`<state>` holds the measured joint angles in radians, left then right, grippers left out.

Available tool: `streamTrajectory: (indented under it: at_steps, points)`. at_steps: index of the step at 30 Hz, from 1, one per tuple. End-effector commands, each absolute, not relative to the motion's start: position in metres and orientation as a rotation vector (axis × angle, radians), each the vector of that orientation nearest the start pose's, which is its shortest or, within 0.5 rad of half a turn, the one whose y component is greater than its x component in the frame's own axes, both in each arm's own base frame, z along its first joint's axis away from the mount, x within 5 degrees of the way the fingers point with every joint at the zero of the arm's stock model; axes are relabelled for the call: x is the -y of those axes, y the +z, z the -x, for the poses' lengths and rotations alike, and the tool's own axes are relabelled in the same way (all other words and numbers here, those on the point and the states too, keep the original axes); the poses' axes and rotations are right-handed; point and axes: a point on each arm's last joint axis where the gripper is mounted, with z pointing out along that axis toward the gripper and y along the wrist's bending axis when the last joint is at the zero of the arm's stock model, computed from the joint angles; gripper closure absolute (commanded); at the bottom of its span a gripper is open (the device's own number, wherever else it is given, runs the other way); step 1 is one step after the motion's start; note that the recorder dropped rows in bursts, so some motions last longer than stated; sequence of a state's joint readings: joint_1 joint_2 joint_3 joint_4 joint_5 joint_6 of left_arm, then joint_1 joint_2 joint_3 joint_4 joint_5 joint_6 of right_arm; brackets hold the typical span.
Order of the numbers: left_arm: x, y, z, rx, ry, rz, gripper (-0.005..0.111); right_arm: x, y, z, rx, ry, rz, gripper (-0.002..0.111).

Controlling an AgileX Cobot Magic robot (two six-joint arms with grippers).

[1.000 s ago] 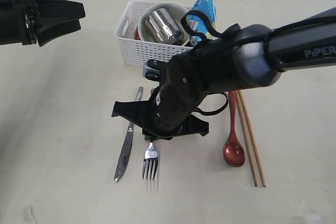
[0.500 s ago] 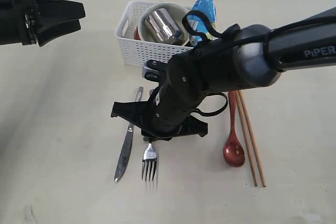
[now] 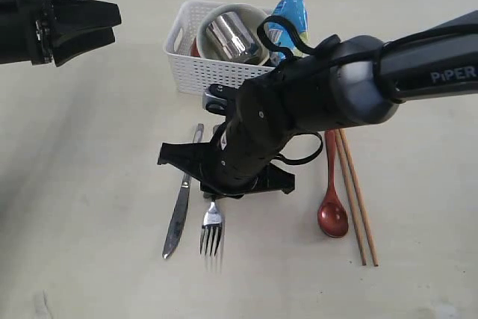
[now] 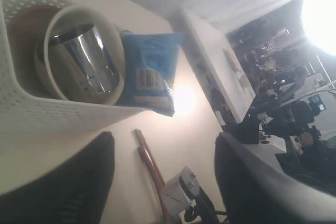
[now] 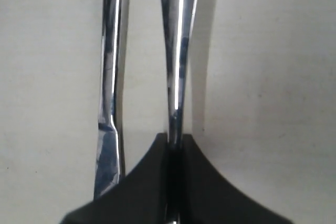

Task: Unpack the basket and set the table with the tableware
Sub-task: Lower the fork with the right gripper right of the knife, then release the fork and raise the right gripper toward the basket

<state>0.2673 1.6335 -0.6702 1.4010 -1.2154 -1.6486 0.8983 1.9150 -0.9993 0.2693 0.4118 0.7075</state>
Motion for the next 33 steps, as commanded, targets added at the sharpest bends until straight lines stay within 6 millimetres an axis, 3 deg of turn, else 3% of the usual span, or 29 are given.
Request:
streamTrajectory:
  at_steps: [1, 6, 7, 18, 23, 30, 33]
  points:
    - [0.011, 0.210, -0.277, -1.952, -1.351, 0.006, 0.053, -0.276, 0.118, -0.207, -3.008, 0.475, -0.085, 0.105]
    - [0.011, 0.210, -0.277, -1.954, -1.350, 0.004, 0.053, -0.275, 0.117, -0.206, -3.030, 0.461, -0.147, 0.066]
    - [0.011, 0.210, -0.277, -1.954, -1.350, 0.004, 0.053, -0.275, 0.118, -0.206, -3.028, 0.463, -0.150, 0.063]
    - [0.011, 0.209, -0.276, -1.968, -1.351, -0.010, 0.053, -0.276, 0.126, -0.215, -2.951, 0.495, -0.100, 0.065]
    - [0.012, 0.209, -0.275, -1.972, -1.342, -0.032, 0.053, -0.260, 0.164, -0.235, -2.874, 0.475, -0.027, 0.065]
    - [0.012, 0.209, -0.276, -1.960, -1.317, -0.070, 0.053, -0.212, 0.239, -0.254, -2.650, 0.480, 0.222, 0.063]
    - [0.007, 0.202, -0.280, -2.022, -1.212, -0.017, 0.053, -0.191, 0.265, -0.269, -2.573, 0.431, 0.307, 0.058]
